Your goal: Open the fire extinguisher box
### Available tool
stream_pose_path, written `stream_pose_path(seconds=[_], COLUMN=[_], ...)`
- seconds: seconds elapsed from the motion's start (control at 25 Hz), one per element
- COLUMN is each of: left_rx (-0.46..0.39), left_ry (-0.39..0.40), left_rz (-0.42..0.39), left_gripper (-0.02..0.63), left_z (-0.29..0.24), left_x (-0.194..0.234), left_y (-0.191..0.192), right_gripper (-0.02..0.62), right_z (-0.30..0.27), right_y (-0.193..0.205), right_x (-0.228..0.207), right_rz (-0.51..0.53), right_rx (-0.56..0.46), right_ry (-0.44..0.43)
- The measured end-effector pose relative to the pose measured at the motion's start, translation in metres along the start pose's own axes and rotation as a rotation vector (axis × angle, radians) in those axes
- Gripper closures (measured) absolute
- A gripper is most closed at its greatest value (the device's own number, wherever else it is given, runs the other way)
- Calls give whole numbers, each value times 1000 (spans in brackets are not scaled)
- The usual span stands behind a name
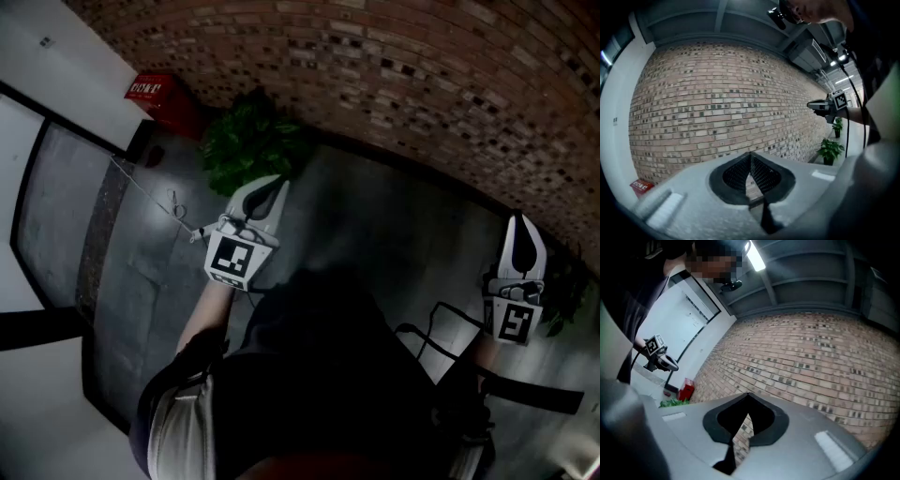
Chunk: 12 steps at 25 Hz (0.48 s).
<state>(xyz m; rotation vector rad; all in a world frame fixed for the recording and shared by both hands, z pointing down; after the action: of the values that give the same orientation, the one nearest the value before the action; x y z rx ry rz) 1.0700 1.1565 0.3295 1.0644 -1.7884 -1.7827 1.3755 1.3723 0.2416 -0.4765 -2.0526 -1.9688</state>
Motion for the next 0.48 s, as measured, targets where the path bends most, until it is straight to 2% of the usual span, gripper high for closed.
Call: stream_pose_path(seconds=[0.16,0.32,0.48], left_rx=[17,63,79], left_ry=[-17,-70,-83], left_rz=[-63,6,6], left_gripper=[603,603,603], left_z=[-3,13,19], left_x=[-10,-8,-1], left_y=[3,18,33], right_gripper=[594,594,594], right_z=[-24,-53,-85], right_y=[5,10,2], right_x=[3,23,44], right_rz=[22,-62,-134], right_rx=[-48,-108,-149], right_ry=[-73,-169,-251])
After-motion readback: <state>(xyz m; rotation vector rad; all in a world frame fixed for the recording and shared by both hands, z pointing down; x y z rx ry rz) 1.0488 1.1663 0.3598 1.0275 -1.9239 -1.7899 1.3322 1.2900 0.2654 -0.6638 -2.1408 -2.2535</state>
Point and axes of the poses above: the fingertips, and each gripper's own axes: z backward along the fingers, x to its left, y out of its underside, the point moved 2 cm from there along z, backward along the fingers, and after that the axes turned 15 degrees about -y, right-handed, at the moved point
